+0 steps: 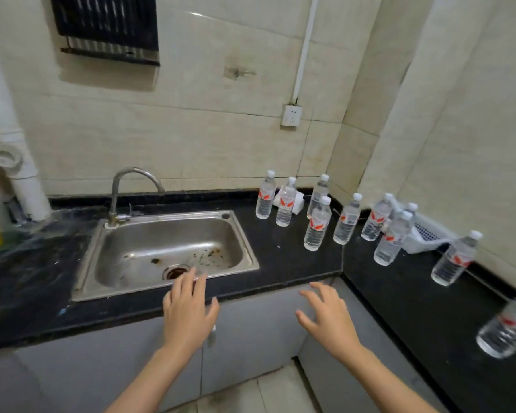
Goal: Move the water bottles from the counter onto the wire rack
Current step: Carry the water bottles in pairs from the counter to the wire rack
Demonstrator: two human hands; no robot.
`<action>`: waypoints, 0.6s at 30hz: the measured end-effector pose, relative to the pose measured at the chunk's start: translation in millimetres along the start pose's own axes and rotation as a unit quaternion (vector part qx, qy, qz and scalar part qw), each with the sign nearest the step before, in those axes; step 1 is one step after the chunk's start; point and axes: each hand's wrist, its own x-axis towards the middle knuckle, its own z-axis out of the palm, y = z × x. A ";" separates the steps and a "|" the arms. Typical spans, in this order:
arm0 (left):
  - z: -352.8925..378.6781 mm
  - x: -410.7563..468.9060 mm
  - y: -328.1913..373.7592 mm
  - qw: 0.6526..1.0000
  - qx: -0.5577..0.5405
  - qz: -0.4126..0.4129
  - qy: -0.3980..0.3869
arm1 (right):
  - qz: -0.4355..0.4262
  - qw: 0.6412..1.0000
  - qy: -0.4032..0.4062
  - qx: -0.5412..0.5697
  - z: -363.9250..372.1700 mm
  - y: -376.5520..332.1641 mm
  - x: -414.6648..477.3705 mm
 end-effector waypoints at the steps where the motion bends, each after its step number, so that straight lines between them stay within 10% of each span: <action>1: 16.2 8.1 9.5 1.000 -0.013 0.011 -0.018 | 0.022 1.000 -0.008 -0.007 4.0 14.4 2.7; 5: 73.4 44.0 46.1 0.991 0.015 0.051 -0.121 | 0.072 0.997 0.010 -0.029 9.5 72.1 26.5; 18: 187.6 172.2 157.4 0.993 -0.063 -0.044 -0.088 | 0.128 0.981 0.009 0.148 53.6 205.1 162.9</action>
